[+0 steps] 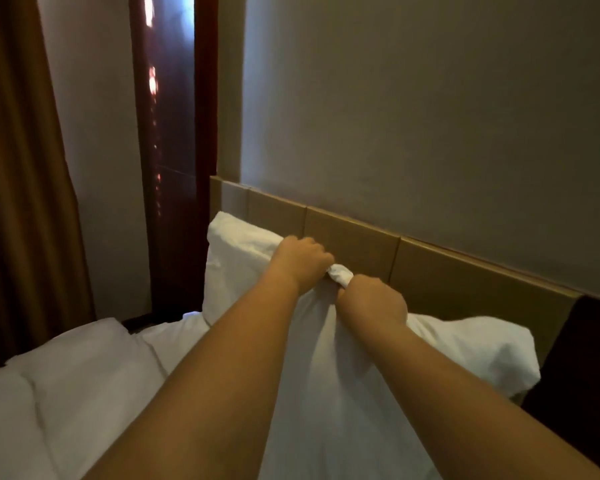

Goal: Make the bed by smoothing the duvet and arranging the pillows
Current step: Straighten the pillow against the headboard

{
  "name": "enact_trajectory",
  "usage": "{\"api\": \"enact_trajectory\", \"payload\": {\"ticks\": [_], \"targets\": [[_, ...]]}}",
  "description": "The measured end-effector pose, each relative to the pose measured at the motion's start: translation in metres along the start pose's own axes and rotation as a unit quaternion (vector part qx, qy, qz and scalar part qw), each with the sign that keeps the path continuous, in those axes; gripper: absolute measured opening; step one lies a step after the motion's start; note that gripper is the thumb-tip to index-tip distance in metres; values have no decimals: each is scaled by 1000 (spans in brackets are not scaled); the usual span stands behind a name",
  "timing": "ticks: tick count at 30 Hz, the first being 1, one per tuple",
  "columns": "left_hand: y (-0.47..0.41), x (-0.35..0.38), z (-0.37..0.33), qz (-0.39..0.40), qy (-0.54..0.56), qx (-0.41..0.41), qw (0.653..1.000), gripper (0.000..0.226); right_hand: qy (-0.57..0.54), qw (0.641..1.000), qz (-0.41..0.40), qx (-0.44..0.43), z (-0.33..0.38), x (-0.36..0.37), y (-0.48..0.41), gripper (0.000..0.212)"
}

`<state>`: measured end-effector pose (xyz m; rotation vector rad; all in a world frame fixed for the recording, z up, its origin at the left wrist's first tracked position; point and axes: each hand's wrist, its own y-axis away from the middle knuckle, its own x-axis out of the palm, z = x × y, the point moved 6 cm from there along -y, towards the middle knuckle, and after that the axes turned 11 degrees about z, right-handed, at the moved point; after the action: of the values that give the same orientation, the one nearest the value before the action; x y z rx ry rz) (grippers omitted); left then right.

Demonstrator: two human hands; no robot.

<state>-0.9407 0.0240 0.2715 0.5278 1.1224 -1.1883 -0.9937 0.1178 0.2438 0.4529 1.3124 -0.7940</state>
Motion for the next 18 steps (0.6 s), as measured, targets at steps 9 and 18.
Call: {"api": "enact_trajectory", "payload": {"ticks": [9,18], "targets": [[-104,147,-28,98,304,-36,947,27,86,994,29,59,-55,91,-88,20],[-129,242,-36,140,340,-57,928,43,128,970,176,113,-117,166,-111,45]]}}
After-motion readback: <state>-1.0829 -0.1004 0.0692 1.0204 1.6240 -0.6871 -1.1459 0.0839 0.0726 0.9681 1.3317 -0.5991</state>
